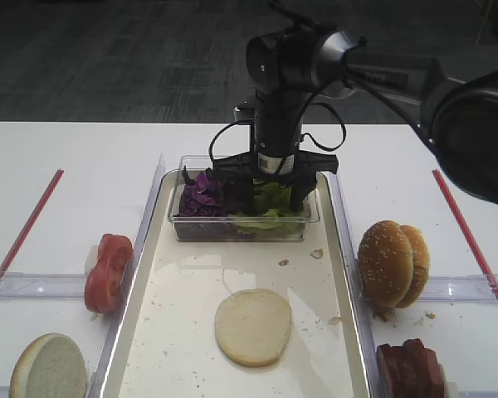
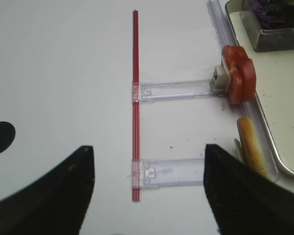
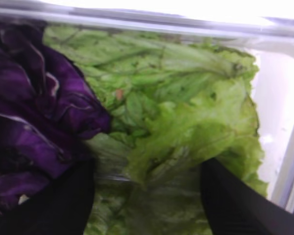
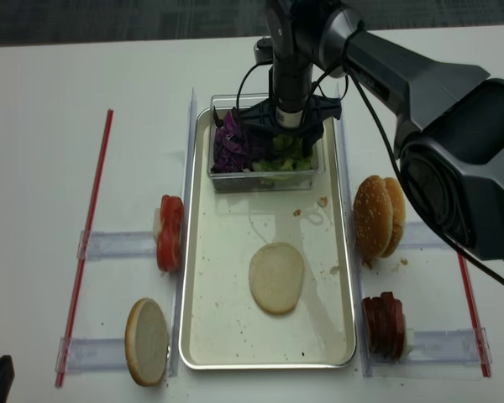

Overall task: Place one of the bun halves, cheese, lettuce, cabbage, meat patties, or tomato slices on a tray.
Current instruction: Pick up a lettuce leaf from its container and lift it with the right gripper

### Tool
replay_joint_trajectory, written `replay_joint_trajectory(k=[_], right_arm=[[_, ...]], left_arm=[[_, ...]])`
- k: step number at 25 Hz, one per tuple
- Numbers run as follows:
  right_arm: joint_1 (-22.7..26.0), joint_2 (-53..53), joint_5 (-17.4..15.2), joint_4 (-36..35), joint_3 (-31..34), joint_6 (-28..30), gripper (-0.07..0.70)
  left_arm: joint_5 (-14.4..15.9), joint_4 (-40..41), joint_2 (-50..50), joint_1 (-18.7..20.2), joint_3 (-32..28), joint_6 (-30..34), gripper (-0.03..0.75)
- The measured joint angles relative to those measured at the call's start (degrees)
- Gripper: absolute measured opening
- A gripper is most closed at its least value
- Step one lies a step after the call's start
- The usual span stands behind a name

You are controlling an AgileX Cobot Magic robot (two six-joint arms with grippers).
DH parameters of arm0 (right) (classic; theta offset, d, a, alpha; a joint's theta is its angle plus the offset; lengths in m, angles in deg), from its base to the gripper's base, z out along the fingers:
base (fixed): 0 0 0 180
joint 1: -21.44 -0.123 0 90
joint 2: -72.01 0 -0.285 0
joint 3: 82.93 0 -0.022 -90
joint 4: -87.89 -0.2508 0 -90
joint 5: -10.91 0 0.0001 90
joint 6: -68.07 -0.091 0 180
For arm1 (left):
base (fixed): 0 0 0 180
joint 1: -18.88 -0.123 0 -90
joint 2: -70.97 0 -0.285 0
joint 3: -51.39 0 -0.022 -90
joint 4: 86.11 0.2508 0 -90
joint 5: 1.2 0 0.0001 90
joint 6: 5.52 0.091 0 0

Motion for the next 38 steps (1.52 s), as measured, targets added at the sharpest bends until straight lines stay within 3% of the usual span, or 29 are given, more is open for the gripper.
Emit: replay_joint_trajectory(k=[4, 13, 19, 29, 38], right_arm=[[0.0, 0.1, 0.0, 0.6, -0.1, 0.0, 0.472], [0.0, 0.5, 0.0, 1.8, -0.1, 0.6, 0.23], [0.0, 0.5, 0.0, 1.9, -0.3, 0.6, 0.197], [0.0, 0.5, -0.5, 1.7, -6.1, 0.9, 0.072], [0.0, 0.5, -0.6, 1.6, -6.1, 1.0, 0.066]], left_arm=[[0.0, 0.0, 0.0, 0.0, 0.0, 0.0, 0.439], [0.0, 0.0, 0.0, 0.0, 0.0, 0.0, 0.439], [0.0, 0.0, 0.0, 0.0, 0.0, 0.0, 0.439], [0.0, 0.0, 0.0, 0.0, 0.0, 0.0, 0.439], [0.0, 0.0, 0.0, 0.0, 0.0, 0.0, 0.439]])
